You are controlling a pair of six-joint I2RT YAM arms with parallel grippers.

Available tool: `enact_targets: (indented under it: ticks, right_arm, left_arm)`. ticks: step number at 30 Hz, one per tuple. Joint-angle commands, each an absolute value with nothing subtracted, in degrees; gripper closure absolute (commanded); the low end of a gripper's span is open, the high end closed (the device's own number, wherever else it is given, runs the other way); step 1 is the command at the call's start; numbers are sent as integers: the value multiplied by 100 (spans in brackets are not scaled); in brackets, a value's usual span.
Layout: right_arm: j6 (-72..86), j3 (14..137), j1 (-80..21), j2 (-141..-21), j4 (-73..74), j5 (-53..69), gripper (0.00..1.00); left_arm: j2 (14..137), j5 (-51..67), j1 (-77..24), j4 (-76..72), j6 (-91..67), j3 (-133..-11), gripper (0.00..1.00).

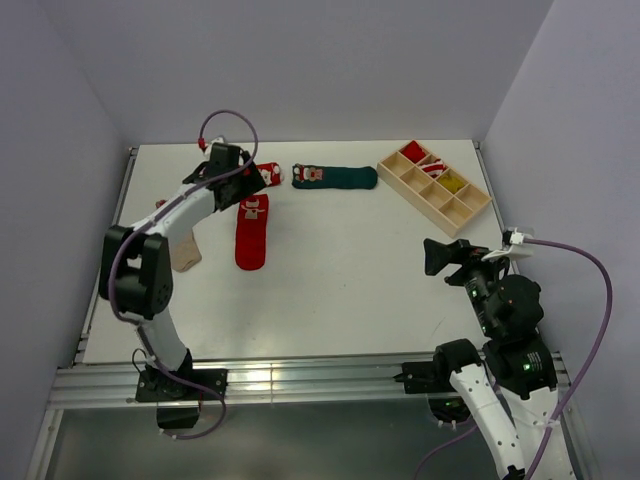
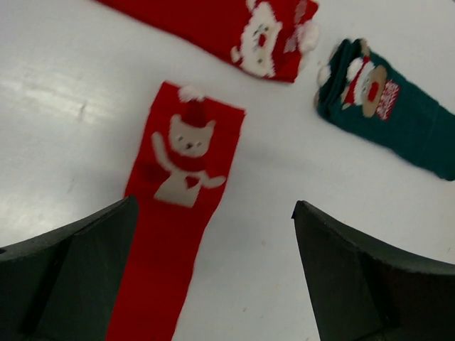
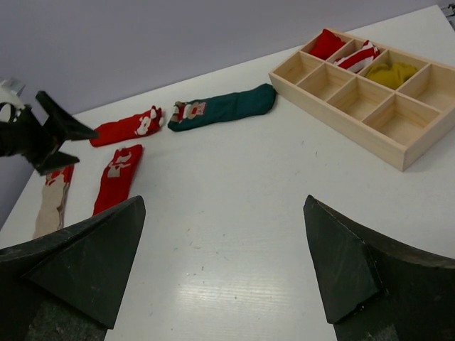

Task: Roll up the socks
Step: Adjust the sock at the center of the board.

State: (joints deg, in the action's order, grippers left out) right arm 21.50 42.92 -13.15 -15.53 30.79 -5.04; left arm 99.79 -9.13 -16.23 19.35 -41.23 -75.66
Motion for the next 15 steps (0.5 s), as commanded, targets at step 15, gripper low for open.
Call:
enact_targets:
  ticks: [15]
  right_arm:
    - [2180,4008,-1362,-1503,2813,-466,0]
  left_arm:
    - [12322,-801,-2293,1459,-3543,-9290,11]
